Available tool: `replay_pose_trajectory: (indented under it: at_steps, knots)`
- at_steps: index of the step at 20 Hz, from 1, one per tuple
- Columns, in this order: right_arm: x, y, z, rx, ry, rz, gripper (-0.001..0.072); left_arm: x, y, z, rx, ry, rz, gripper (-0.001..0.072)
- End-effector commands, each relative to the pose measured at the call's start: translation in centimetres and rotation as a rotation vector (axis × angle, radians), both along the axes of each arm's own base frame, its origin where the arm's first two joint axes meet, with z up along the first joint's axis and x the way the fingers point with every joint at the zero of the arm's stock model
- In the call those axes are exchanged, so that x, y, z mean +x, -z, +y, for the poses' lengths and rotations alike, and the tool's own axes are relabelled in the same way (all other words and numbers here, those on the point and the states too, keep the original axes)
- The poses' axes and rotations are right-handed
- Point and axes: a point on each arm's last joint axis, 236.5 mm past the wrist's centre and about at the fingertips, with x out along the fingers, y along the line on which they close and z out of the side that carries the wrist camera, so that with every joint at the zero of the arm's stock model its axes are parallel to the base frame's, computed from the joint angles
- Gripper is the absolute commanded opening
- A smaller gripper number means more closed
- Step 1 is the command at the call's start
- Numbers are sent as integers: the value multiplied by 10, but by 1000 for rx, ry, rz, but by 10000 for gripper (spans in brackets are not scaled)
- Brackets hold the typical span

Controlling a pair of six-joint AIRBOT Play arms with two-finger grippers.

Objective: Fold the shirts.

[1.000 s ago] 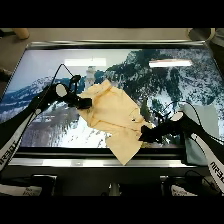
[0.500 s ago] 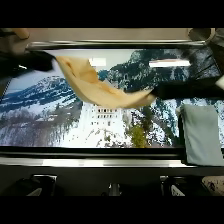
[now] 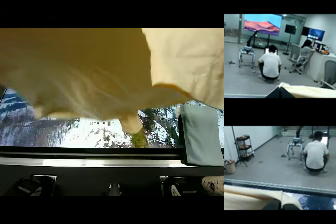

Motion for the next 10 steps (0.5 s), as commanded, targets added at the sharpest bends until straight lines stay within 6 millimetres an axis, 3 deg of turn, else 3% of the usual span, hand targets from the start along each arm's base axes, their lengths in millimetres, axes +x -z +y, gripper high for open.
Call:
replay_pose_trajectory:
  at_steps: [1,4,6,8,10]
  knots:
    - [23,25,-22,-46,95,102,26,37,68,8,86,-83,234,20]
    - [102,87,-25,-69,101,310,26,101,151,0,206,-130,417,20]
    - [167,141,-23,-59,97,438,27,147,203,-5,281,-156,515,20]
    - [228,204,-21,-6,102,556,27,193,265,-2,321,-177,636,20]
    - [274,268,-12,73,90,669,27,226,335,5,331,-195,777,21]
